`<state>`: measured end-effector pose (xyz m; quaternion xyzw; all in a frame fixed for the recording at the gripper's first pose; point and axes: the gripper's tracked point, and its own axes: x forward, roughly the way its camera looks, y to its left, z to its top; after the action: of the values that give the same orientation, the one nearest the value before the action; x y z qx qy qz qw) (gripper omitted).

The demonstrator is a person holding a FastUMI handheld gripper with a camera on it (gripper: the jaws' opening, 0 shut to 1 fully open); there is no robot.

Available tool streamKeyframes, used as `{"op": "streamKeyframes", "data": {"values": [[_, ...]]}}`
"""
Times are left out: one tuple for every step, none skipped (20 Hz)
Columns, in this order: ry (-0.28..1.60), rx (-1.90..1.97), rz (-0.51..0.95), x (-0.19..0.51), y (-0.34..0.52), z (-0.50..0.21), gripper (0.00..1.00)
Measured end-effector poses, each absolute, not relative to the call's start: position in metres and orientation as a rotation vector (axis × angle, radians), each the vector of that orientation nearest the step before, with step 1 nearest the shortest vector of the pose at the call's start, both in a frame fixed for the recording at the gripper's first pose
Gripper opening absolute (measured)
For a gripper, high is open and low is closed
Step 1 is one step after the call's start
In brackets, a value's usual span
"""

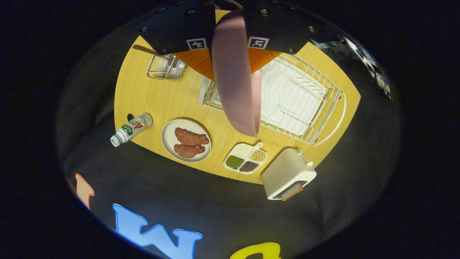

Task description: Take the plate from the dish rack, then take the spoon from the basket and place it into the plate.

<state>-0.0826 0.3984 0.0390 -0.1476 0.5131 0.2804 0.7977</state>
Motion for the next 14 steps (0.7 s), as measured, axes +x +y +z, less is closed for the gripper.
{"op": "streamKeyframes", "data": {"values": [[1.097,-0.289,0.611,-0.088,0.388,0.045,0.27],[1.097,-0.262,0.619,-0.096,0.377,0.051,0.27],[1.105,-0.231,0.626,-0.106,0.366,0.054,0.27],[1.119,-0.194,0.633,-0.117,0.355,0.055,0.26],[1.135,-0.161,0.638,-0.129,0.343,0.053,0.27],[1.151,-0.133,0.638,-0.140,0.331,0.050,0.27],[1.168,-0.112,0.639,-0.152,0.318,0.046,0.26],[1.184,-0.091,0.633,-0.163,0.305,0.041,0.26],[1.201,-0.064,0.629,-0.175,0.295,0.036,0.26],[1.221,-0.035,0.624,-0.186,0.286,0.030,0.26],[1.240,-0.006,0.620,-0.196,0.277,0.025,0.26],[1.259,0.026,0.613,-0.207,0.270,0.019,0.27],[1.279,0.055,0.607,-0.216,0.263,0.012,0.26],[1.297,0.085,0.602,-0.226,0.257,0.004,0.27]]}}
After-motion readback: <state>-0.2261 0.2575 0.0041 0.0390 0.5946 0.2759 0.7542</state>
